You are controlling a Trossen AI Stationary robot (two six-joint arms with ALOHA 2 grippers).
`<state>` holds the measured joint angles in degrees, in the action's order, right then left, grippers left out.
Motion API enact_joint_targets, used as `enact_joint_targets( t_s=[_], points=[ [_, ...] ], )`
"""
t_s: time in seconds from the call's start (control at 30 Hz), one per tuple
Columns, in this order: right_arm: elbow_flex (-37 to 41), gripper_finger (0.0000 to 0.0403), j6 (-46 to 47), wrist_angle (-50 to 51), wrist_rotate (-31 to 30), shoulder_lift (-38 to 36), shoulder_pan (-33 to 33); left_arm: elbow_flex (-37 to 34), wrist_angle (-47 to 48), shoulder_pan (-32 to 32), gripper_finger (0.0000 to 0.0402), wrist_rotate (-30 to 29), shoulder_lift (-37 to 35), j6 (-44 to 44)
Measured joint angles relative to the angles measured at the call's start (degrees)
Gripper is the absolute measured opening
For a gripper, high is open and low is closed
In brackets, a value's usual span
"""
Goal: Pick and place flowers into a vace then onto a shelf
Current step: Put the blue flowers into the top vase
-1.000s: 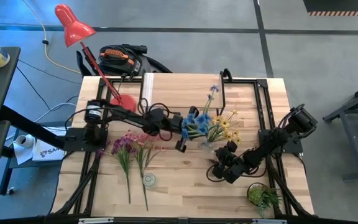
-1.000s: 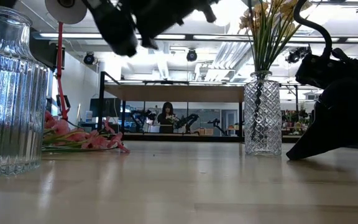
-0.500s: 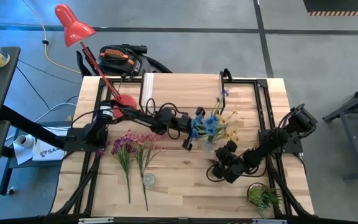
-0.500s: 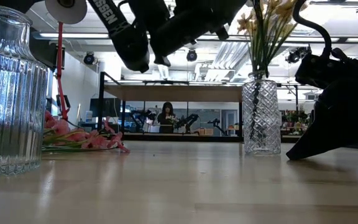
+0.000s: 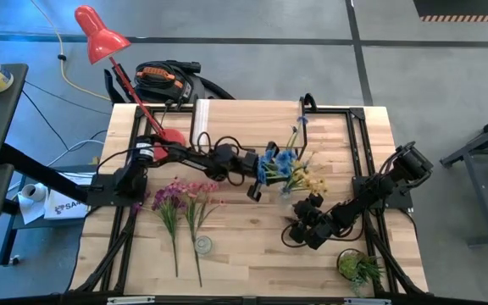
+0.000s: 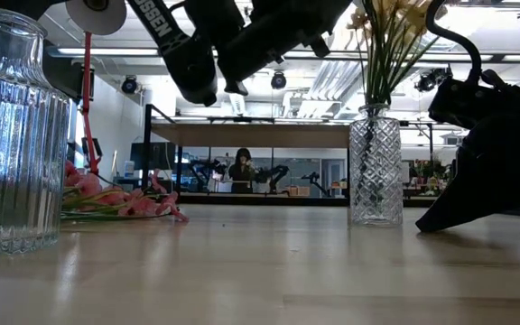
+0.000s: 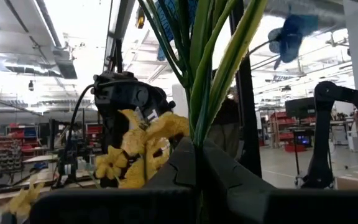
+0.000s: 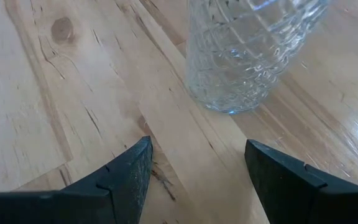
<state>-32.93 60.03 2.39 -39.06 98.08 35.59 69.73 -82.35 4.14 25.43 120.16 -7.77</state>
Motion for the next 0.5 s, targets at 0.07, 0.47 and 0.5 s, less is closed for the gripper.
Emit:
enact_joint_targets(
  t_s=[0.07,0.47,0.5],
  points=[
    [0.0,0.0249,0.0,0.2,0.0,0.0,0.0,0.0,0.0,0.0,0.0038,-0.1,0.0,0.1],
    [0.0,0.0249,0.0,1.1,0.0,0.0,0.0,0.0,-0.2,0.0,0.0038,0.0,0.0,0.4],
    [0.0,0.0249,0.0,1.2,0.0,0.0,0.0,0.0,-0.2,0.0,0.0038,0.4,0.0,0.4]
  ],
)
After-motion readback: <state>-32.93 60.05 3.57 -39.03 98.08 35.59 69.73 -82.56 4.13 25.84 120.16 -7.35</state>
